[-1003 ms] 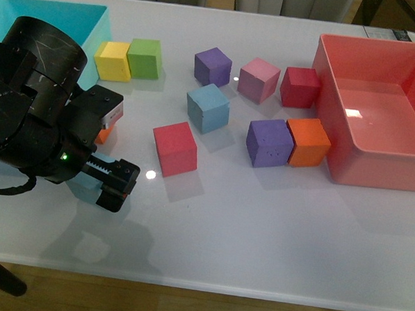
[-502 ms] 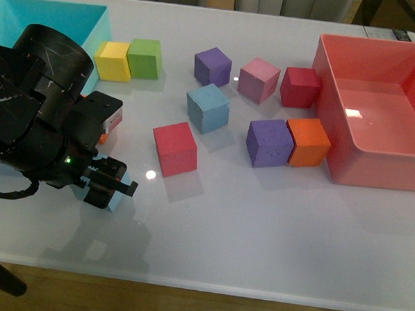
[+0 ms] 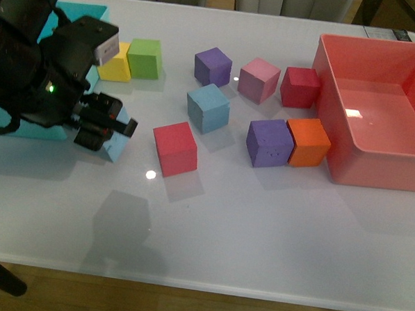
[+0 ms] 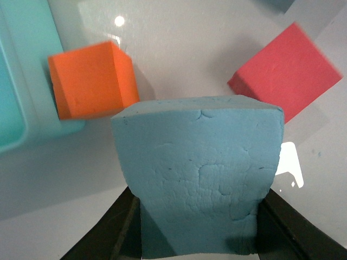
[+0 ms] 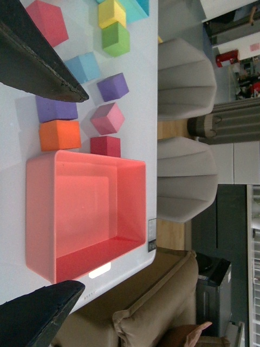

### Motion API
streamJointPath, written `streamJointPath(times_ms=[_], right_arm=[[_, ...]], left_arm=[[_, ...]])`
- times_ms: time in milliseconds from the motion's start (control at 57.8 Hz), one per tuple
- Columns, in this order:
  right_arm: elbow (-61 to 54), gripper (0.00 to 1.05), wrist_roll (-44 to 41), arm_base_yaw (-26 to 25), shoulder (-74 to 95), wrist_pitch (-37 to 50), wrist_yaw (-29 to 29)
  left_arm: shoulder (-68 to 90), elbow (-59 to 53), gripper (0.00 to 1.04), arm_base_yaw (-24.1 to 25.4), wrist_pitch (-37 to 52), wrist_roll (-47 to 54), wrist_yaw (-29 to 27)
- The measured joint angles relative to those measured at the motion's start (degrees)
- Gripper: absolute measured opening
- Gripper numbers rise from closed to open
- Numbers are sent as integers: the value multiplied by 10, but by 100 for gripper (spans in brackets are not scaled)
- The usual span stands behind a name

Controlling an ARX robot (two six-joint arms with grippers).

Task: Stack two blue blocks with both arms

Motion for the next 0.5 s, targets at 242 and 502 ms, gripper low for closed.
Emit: streamJointPath(times_ms=[242, 502], right_arm=[[0, 96, 0, 0, 0, 0, 0], [0, 96, 0, 0, 0, 0, 0]], left_arm=[[10, 127, 43, -42, -55, -9, 14], [96, 231, 43, -73, -96, 2, 14]])
